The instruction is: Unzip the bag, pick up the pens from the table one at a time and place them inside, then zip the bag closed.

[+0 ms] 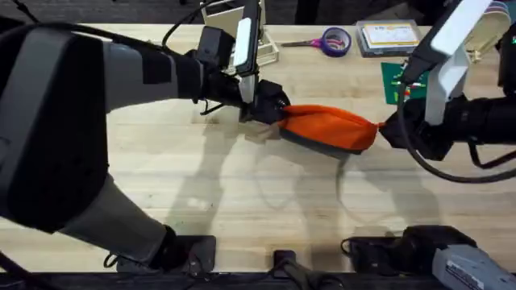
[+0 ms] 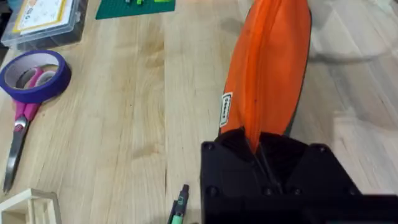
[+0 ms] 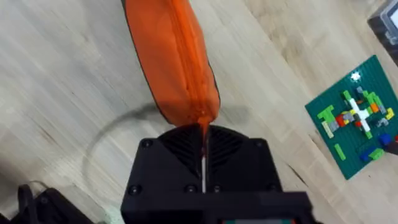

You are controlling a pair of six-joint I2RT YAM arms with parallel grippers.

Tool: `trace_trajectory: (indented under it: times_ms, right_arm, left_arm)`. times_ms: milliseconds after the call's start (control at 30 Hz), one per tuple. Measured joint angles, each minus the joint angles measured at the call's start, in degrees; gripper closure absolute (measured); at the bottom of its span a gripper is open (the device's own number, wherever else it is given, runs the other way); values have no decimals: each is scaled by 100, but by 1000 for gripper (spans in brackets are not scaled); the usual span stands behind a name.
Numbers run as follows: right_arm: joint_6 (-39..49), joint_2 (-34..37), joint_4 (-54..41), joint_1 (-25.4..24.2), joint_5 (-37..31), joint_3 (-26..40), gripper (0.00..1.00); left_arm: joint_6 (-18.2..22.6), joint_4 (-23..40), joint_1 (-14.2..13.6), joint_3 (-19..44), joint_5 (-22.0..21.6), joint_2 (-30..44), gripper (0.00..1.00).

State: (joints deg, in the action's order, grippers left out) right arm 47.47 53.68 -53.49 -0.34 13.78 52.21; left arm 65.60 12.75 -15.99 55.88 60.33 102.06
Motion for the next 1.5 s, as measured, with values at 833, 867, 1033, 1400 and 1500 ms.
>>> trace_trajectory:
  times_ms: [833, 867, 1033, 1400, 1500]
  right_arm:
    - [14, 794, 790, 306, 824, 4, 970]
    - [14, 839, 864, 381, 834, 4, 970]
    - [-87, 1059, 1321, 758, 859, 4, 970]
    - [-437, 1482, 2098, 1354, 853, 4, 970]
    - [-550, 1530, 2250, 1534, 834, 4, 970]
  left_arm:
    - [-1, -2, 17, 0, -19, 0, 958]
    - [-1, -7, 17, 0, -19, 0, 958]
    - [-1, -11, 28, 0, -30, 0, 958]
    - [-1, -11, 81, 0, -32, 0, 958]
    - [0, -9, 83, 0, -32, 0, 958]
